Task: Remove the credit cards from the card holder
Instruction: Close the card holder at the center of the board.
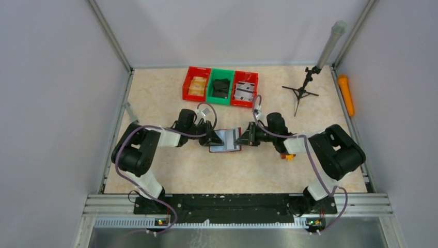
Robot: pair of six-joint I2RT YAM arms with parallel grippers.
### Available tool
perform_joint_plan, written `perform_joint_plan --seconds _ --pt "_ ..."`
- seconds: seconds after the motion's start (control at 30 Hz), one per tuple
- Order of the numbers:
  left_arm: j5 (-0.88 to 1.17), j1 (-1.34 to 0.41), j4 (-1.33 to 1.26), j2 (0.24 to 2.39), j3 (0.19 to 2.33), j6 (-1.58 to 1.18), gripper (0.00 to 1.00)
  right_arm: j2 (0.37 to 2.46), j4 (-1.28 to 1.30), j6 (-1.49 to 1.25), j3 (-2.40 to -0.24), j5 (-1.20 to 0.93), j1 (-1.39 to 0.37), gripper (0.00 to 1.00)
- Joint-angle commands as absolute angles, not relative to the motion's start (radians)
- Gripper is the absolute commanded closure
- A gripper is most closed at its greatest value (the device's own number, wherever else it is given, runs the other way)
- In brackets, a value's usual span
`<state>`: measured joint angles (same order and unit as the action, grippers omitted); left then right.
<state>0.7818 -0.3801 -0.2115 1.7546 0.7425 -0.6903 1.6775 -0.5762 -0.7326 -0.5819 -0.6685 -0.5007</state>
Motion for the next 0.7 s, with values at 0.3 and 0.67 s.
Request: perform_joint_plan --seconds 0.3,0.67 --pt "0.903 -0.408 -0.831 1.573 0.555 -1.028 0.86 1.458 -0.790 -0.903 -0.514 -0.870 -0.494 1.00" --pt "0.986 -0.427 -1.300 1.651 0.527 -1.349 0.82 1.398 -0.927 -1.039 -0.490 -0.937 -0.494 1.00"
